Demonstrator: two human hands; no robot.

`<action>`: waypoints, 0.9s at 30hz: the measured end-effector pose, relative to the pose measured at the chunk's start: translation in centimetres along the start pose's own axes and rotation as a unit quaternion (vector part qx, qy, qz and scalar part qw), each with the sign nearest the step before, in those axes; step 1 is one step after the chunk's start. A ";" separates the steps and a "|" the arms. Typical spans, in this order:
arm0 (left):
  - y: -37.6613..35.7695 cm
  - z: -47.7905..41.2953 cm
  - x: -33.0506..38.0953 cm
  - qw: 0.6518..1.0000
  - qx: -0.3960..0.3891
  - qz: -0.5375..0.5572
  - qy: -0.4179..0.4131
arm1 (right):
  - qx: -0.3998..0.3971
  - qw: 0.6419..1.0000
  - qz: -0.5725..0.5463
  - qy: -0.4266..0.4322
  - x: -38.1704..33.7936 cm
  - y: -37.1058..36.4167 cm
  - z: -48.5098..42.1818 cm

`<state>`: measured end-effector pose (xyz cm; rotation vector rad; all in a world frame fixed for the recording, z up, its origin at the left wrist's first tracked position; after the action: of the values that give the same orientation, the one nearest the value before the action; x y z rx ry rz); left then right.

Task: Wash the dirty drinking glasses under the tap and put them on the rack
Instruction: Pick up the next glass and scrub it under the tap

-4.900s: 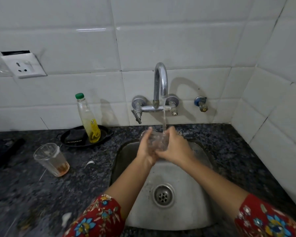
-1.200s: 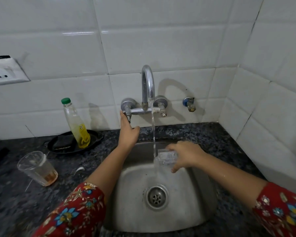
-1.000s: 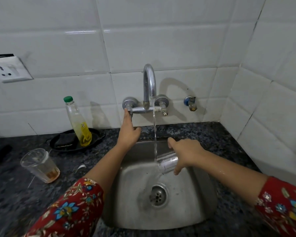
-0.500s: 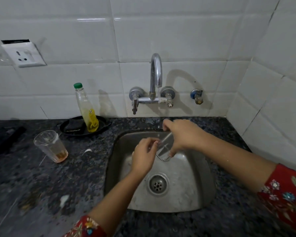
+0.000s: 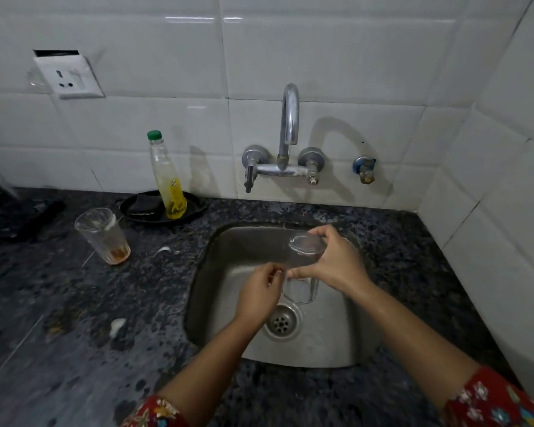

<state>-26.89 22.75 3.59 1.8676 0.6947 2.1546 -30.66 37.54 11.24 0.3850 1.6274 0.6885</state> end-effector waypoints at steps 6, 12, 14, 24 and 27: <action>6.5 -1.0 0.3 0.985 0.054 0.167 0.003 | 0.074 0.932 -0.328 -0.131 0.5 -2.8 -0.6; 19.3 -3.2 -1.3 0.946 0.097 0.309 0.001 | 0.013 0.782 -0.570 -0.251 -6.2 -11.9 -3.2; 24.2 -3.6 -2.2 0.936 0.100 0.338 0.000 | 0.003 0.738 -0.620 -0.267 -9.8 -15.3 -4.2; 46.3 -5.6 -12.6 0.927 0.167 0.335 0.025 | -0.075 0.728 -0.634 -0.250 -26.9 -32.8 -11.1; 50.9 -6.3 -16.4 0.920 0.197 0.333 0.053 | -0.095 0.744 -0.612 -0.251 -30.4 -37.6 -13.6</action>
<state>-22.64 -30.12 12.85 2.4967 0.6021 2.6927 -33.41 -12.65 11.87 -0.6191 0.9412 -0.2769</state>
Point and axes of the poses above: each hand's wrist, its own z-axis away from the middle knuckle, its own y-axis out of the back of the hand, x = y × z, the point moved 8 cm from there along -z, towards the middle knuckle, and after that the axes turned 4 degrees about y, right-handed, at the moved point
